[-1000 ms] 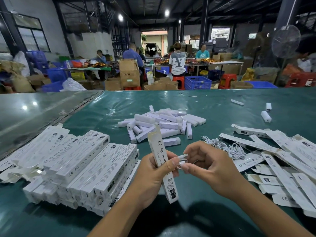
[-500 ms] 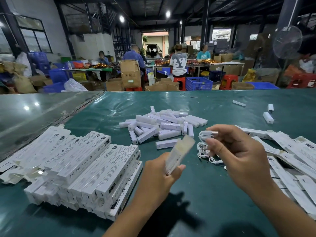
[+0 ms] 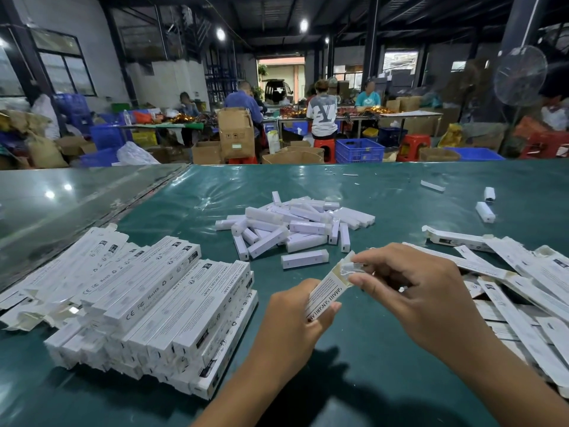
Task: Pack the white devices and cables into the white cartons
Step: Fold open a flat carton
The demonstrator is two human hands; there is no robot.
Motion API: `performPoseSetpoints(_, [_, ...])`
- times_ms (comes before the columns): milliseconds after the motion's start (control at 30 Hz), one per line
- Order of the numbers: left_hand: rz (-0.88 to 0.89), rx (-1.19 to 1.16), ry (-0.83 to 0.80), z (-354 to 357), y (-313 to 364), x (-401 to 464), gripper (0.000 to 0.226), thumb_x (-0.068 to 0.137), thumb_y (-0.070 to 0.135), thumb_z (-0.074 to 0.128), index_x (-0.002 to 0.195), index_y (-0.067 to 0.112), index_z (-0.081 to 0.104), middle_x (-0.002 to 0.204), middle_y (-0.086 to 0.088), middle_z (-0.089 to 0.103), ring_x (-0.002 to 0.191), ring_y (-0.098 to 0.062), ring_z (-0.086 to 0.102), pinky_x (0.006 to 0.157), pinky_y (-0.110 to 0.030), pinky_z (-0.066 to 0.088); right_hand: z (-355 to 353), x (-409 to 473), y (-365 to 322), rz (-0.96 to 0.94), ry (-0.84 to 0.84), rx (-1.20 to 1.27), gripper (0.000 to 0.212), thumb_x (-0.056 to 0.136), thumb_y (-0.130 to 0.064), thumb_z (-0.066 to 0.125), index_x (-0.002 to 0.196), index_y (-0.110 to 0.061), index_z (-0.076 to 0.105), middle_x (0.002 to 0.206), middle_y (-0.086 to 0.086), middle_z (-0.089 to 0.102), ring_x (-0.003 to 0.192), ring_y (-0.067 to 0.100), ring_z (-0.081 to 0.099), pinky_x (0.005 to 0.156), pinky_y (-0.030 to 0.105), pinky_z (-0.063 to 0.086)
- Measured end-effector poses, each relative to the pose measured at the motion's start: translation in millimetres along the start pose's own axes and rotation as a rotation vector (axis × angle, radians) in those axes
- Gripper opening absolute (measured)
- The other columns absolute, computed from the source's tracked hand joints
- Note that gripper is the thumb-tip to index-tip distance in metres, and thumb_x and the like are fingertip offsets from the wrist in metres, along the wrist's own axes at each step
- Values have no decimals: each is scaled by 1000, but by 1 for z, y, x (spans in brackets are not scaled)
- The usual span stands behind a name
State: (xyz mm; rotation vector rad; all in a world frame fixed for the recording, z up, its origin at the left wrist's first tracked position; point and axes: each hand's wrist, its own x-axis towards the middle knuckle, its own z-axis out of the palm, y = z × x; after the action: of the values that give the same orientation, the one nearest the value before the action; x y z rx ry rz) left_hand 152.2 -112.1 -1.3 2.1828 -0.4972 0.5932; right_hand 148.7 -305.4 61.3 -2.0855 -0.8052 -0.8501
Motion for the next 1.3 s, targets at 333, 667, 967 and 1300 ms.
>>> performPoseSetpoints(333, [41,5,-38,2,1,-1,9,92,23,72,99,17,70,65,24,49,58,4,47,57,-7,30,5,-3,-3,174,-51,8,11,87,-42,71,82,-34,76,77,-11,57,69,8,53,63,13,36])
performPoseSetpoints(667, [-7,-22,44,-1,-3,1,26,92,30,71,81,41,51,60,29,50,51,3,43,51,-8,27,7,-6,-3,148,-92,-80,33,93,-57,51,95,-36,77,102,-14,53,100,8,55,84,12,37])
performPoseSetpoints(967, [-22,-137,76,-1,3,-2,20,91,38,68,81,24,58,55,17,46,50,-4,37,51,-14,25,17,-10,-5,1,-70,-48,38,98,-50,49,114,-24,72,139,-6,52,131,14,47,106,27,38])
performPoseSetpoints(1300, [-119,-493,35,10,16,-8,38,87,59,65,109,29,58,72,2,58,65,-20,50,63,-41,46,23,-13,-3,-41,-5,-13,45,103,-52,43,119,-22,73,140,-4,53,131,19,49,105,34,43])
